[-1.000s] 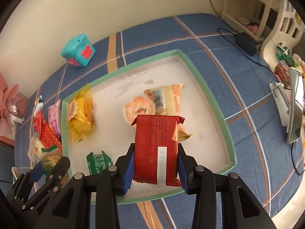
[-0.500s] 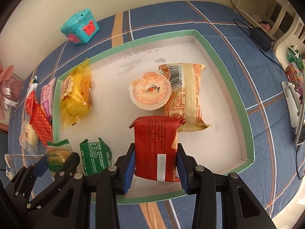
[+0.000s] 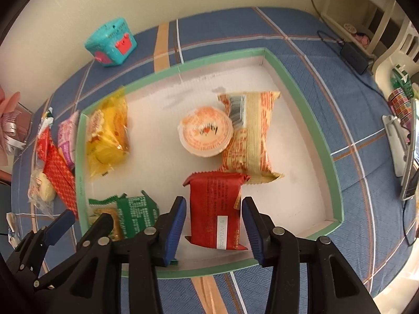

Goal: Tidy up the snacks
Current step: 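Lower both snacks into the tray and open both tools, then move both tools back over the remaining snack pile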

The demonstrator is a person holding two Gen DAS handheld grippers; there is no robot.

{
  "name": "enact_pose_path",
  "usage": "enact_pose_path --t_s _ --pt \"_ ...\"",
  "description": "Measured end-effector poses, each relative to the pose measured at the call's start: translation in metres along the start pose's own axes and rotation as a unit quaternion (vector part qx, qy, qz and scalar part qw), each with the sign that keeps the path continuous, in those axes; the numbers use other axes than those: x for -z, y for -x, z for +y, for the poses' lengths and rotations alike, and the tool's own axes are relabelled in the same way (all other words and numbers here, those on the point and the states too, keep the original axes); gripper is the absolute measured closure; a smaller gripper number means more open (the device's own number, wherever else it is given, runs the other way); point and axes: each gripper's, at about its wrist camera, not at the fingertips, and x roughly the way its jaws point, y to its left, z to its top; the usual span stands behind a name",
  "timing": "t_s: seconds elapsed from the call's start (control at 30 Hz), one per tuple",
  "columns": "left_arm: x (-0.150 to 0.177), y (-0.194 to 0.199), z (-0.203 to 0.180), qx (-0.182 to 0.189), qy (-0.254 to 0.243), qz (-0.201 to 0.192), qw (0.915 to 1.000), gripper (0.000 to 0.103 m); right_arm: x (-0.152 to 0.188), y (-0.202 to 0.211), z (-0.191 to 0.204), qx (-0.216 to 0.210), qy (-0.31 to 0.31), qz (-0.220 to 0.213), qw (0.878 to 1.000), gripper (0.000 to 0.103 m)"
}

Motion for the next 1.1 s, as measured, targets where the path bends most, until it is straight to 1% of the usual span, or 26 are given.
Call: enact_pose_path --t_s 0.07,0.2,0.3,0.43,0.5,0.53,0.57,0.6,0.67,0.73,0.8,0.87,0.9,1.03,1.1 --pt "-0.002 0.007 0.005 0.006 0.008 -0.008 0.9999 0.034 0.000 0.008 0.000 0.000 0.001 -0.012 1.000 0.052" --pt "-0.006 0.019 0.017 0.011 0.026 -0.025 0.9993 0.033 0.000 0.020 0.003 -0.001 0.004 -0.030 1.000 0.052" --pt "-0.007 0.025 0.029 0.009 0.045 -0.033 0.9984 0.033 0.001 0.024 0.003 -0.002 0.005 -0.036 0.999 0.052" --pt "-0.008 0.026 0.042 0.009 0.069 -0.033 0.9970 0.032 0.000 0.022 0.005 0.000 0.006 -0.032 0.999 0.051" --pt "-0.009 0.025 0.049 0.006 0.085 -0.031 0.9959 0.025 0.001 0.020 0.006 0.002 0.007 -0.028 1.000 0.049" --pt "-0.009 0.025 0.052 0.002 0.091 -0.031 0.9953 0.018 0.001 0.019 0.006 0.003 0.007 -0.027 1.000 0.048" --pt "-0.009 0.025 0.056 -0.003 0.099 -0.031 0.9947 0.012 0.002 0.018 0.006 0.004 0.009 -0.025 1.000 0.045" --pt "-0.009 0.024 0.060 -0.008 0.103 -0.031 0.9941 0.010 0.002 0.017 0.007 0.004 0.010 -0.024 1.000 0.043" --pt "-0.010 0.022 0.065 -0.016 0.110 -0.027 0.9934 0.008 0.002 0.015 0.008 0.006 0.012 -0.024 1.000 0.021" --pt "-0.009 0.019 0.074 -0.019 0.124 -0.022 0.9918 0.007 0.002 0.014 0.009 0.009 0.015 -0.025 1.000 0.013" --pt "-0.009 0.016 0.080 -0.018 0.137 -0.018 0.9903 0.006 0.002 0.012 0.010 0.007 0.019 -0.022 1.000 0.012" --pt "-0.008 0.015 0.086 -0.016 0.146 -0.015 0.9890 0.006 0.002 0.010 0.011 0.005 0.019 -0.019 1.000 0.005" --pt "-0.007 0.014 0.089 -0.016 0.150 -0.015 0.9884 0.006 0.002 0.010 0.011 0.004 0.020 -0.018 1.000 0.004" --pt "-0.005 0.014 0.099 -0.020 0.167 -0.015 0.9857 0.006 0.002 0.009 0.012 0.004 0.023 -0.020 1.000 0.000" --pt "-0.005 0.014 0.103 -0.017 0.172 -0.017 0.9848 0.006 0.002 0.009 0.012 0.004 0.024 -0.023 0.999 0.000"
